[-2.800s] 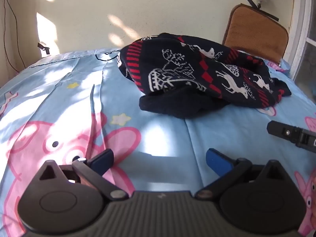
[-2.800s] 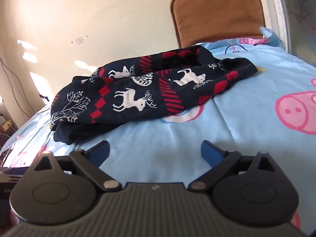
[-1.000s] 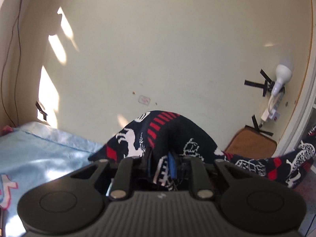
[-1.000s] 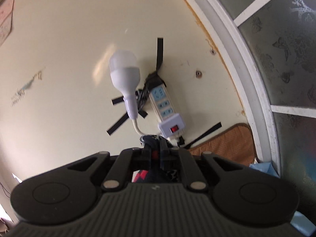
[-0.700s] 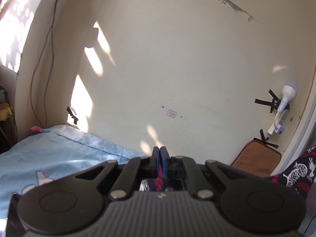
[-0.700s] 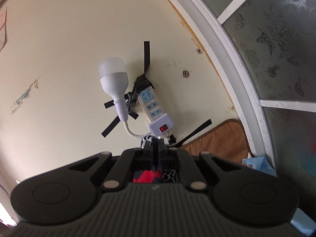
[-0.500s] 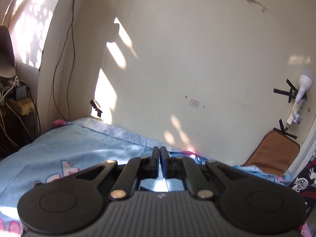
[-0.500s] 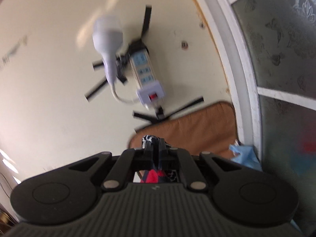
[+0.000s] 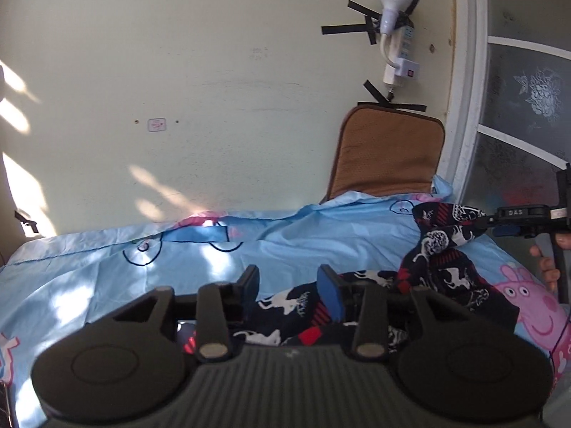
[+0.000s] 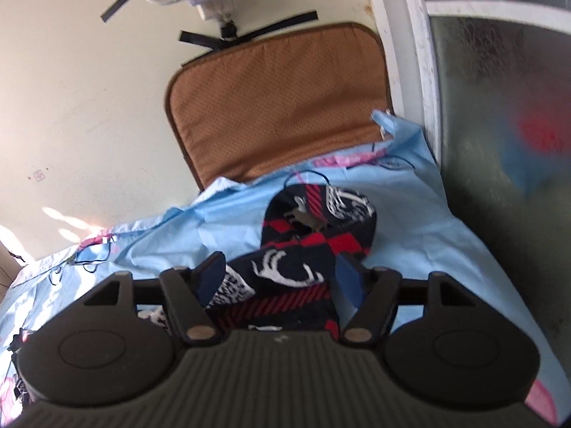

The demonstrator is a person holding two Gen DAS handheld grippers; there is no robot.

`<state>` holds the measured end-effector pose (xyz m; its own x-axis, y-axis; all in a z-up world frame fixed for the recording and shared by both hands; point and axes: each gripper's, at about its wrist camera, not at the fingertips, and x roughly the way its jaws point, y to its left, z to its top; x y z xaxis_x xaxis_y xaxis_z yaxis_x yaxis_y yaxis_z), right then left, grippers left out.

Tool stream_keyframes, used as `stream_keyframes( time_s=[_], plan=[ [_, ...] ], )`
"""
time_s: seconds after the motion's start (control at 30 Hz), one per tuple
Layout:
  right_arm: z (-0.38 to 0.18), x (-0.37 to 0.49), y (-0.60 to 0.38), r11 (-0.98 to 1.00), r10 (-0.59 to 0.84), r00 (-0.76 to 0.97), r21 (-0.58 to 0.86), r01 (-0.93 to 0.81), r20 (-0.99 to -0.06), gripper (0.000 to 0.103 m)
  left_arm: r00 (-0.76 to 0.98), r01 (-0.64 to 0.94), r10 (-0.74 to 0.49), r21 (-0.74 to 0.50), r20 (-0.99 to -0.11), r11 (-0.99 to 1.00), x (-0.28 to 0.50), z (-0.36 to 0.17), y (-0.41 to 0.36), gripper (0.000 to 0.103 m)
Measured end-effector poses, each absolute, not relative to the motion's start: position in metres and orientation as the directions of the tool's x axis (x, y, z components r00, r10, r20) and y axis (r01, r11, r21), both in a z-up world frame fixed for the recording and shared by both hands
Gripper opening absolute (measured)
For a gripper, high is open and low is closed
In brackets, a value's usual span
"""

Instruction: Fold small clothes

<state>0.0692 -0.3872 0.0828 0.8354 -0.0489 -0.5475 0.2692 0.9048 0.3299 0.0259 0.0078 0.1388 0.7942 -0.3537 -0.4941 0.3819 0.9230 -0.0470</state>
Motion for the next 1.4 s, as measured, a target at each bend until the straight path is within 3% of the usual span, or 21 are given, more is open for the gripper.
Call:
stream_keyframes(
  time_s=[0.07,0.13,0.17,0.2,0.23,0.27,0.37,0.5,0.57,0.63,0.7,0.77,0.87,0.97,1.1,1.2,1.27,1.3,1.33,1.37,1.4],
  plan=[
    [0.062,0.082,-0.400,0.841,-0.032,0.831,0.435,0.323,-0.556,0.079,0.787,0.400,-0.363,-0.035,-0.499,0.916,0.023,0.137,-0.002,0.041],
    [0.048,0.100,-0.415,0.756,0.005,0.837,0.550,0.356,-0.548,0.079,0.790,0.401,-0.358,-0.021,-0.498,0.916,0.018,0.138,-0.002,0.044],
    [0.043,0.111,-0.418,0.729,0.023,0.842,0.585,0.355,-0.538,0.072,0.794,0.396,-0.351,-0.015,-0.496,0.918,0.016,0.139,0.001,0.044],
    [0.043,0.121,-0.418,0.720,0.035,0.843,0.598,0.351,-0.537,0.060,0.802,0.385,-0.338,-0.007,-0.493,0.923,0.014,0.141,0.005,0.045],
    [0.044,0.136,-0.414,0.723,0.066,0.837,0.604,0.336,-0.544,0.023,0.810,0.369,-0.323,-0.002,-0.489,0.929,0.012,0.143,0.011,0.045],
    [0.048,0.146,-0.406,0.720,0.097,0.835,0.618,0.317,-0.542,0.014,0.819,0.352,-0.307,0.001,-0.484,0.936,0.011,0.145,0.018,0.045],
    [0.074,0.169,-0.336,0.780,0.289,0.830,0.619,0.085,-0.477,0.014,0.847,0.287,-0.262,-0.018,-0.462,0.958,0.010,0.153,0.045,0.046],
    [0.104,0.145,-0.176,0.771,0.624,0.644,0.484,-0.414,-0.443,0.014,0.872,0.183,-0.200,-0.080,-0.447,0.980,0.024,0.163,0.082,0.048],
    [0.104,0.113,-0.116,0.720,0.689,0.550,0.364,-0.591,-0.472,0.023,0.875,0.160,-0.191,-0.106,-0.445,0.981,0.030,0.164,0.092,0.048],
    [0.100,0.082,-0.094,0.711,0.684,0.567,0.246,-0.659,-0.460,0.034,0.875,0.166,-0.200,-0.115,-0.441,0.979,0.033,0.163,0.094,0.048],
    [0.094,0.062,-0.102,0.739,0.656,0.618,0.201,-0.643,-0.434,0.037,0.871,0.199,-0.225,-0.106,-0.437,0.974,0.035,0.162,0.089,0.053],
    [0.086,0.045,-0.139,0.774,0.629,0.672,0.231,-0.590,-0.391,0.037,0.859,0.255,-0.260,-0.072,-0.440,0.964,0.038,0.157,0.073,0.063],
    [0.072,0.014,-0.209,0.879,0.471,0.804,0.270,-0.393,-0.363,0.042,0.838,0.356,-0.317,0.005,-0.445,0.934,0.041,0.149,0.035,0.075],
    [0.048,-0.021,-0.265,0.891,0.360,0.861,0.406,-0.203,-0.360,0.054,0.809,0.460,-0.383,0.076,-0.447,0.884,0.044,0.143,-0.007,0.100],
    [0.012,-0.056,-0.295,0.839,0.298,0.875,0.542,-0.049,-0.382,0.064,0.746,0.582,-0.451,0.152,-0.491,0.799,0.055,0.133,-0.065,0.103],
    [-0.006,-0.062,-0.288,0.830,0.282,0.861,0.557,0.001,-0.422,0.066,0.703,0.654,-0.460,0.238,-0.543,0.718,0.060,0.115,-0.101,0.103],
    [-0.010,-0.063,-0.279,0.843,0.280,0.857,0.538,-0.003,-0.434,0.066,0.704,0.667,-0.430,0.318,-0.566,0.674,0.059,0.100,-0.118,0.094],
    [-0.011,-0.060,-0.273,0.847,0.283,0.854,0.531,-0.010,-0.436,0.066,0.704,0.665,-0.403,0.345,-0.584,0.662,0.061,0.094,-0.124,0.063],
    [-0.012,-0.061,-0.272,0.849,0.293,0.850,0.528,-0.022,-0.437,0.066,0.699,0.658,-0.351,0.369,-0.623,0.657,0.066,0.084,-0.129,0.025],
    [-0.012,-0.059,-0.270,0.853,0.299,0.847,0.521,-0.031,-0.439,0.066,0.691,0.649,-0.315,0.368,-0.650,0.665,0.071,0.078,-0.129,0.013],
    [-0.011,-0.055,-0.266,0.860,0.296,0.848,0.508,-0.037,-0.440,0.067,0.690,0.640,-0.305,0.357,-0.657,0.681,0.075,0.076,-0.127,0.013]
  ],
)
